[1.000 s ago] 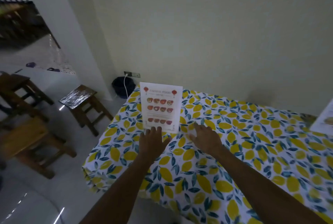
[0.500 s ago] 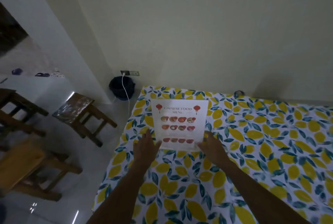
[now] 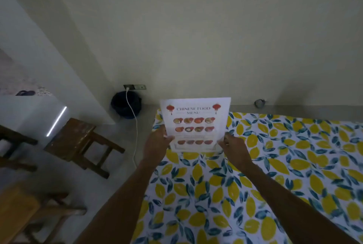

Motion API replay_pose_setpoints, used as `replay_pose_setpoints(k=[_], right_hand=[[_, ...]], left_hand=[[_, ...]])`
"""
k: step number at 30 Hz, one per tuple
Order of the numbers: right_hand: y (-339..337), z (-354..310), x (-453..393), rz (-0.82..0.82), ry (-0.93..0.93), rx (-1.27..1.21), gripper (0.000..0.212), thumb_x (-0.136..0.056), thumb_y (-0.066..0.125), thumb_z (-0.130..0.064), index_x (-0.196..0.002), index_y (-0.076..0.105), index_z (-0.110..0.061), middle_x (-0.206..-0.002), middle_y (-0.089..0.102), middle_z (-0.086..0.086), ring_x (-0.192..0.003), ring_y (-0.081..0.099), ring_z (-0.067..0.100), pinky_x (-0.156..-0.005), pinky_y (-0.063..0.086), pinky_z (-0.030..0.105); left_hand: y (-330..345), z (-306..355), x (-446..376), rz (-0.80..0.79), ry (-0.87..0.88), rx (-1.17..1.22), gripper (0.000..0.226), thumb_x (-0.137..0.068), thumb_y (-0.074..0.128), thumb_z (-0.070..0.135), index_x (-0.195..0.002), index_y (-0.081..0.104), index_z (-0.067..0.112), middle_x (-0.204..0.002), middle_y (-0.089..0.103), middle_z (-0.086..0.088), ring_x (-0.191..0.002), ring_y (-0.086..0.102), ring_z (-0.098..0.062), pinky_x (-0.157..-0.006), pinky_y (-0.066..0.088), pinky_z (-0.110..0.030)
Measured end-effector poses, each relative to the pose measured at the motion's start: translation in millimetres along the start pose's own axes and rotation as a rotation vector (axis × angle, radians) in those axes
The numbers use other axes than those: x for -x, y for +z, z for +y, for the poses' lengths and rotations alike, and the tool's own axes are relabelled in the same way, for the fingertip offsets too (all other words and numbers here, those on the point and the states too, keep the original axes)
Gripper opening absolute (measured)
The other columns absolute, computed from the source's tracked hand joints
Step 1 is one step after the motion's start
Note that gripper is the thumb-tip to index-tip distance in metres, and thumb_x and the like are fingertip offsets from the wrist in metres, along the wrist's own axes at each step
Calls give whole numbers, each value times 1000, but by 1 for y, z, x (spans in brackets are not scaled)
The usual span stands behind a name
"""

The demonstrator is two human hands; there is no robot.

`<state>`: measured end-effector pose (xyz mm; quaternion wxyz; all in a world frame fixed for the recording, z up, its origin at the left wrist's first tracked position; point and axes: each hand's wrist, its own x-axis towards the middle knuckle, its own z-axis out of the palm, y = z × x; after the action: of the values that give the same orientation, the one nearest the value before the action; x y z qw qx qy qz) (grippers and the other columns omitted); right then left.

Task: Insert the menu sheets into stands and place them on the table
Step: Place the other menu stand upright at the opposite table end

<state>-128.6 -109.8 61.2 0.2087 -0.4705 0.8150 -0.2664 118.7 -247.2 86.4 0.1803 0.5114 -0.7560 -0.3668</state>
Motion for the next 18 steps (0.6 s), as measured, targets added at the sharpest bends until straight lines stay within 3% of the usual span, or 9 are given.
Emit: replay_pose_setpoints(k=[4, 9, 14, 18], right_hand=[[14, -27, -58, 22, 38, 51, 25, -95, 59, -23, -78, 47, -9, -60, 46, -1, -66, 56, 30, -59, 42, 34], [43, -36, -111, 51, 164, 45, 27, -94, 58, -29, -89, 58, -2, -81, 68, 19, -77, 65, 37, -68, 55, 44], [65, -44, -132, 70, 238, 113, 29, -94, 56, -29, -98, 58, 0, -91, 67, 23, -85, 62, 38, -67, 46, 39], [80, -45, -134, 99, 274, 135, 30, -97, 52, -29, -97, 56, 0, -89, 66, 23, -81, 62, 40, -62, 37, 34]], left_hand=[[-20, -19, -67, -46, -21, 26, 36, -83, 67, 42, -118, 58, 37, -108, 72, 5, -98, 69, -21, -87, 57, -48], [-28, -40, -133, -87, 33, 7, 41, -83, 70, 40, -121, 60, 30, -103, 73, 3, -89, 70, -19, -81, 59, -45], [-23, -64, -166, -111, 102, -13, 39, -82, 69, 36, -118, 59, 26, -103, 75, 1, -85, 72, -18, -76, 60, -46], [-22, -66, -170, -101, 160, -106, 29, -89, 69, 30, -113, 60, 16, -100, 74, -6, -82, 71, -23, -71, 60, -45]])
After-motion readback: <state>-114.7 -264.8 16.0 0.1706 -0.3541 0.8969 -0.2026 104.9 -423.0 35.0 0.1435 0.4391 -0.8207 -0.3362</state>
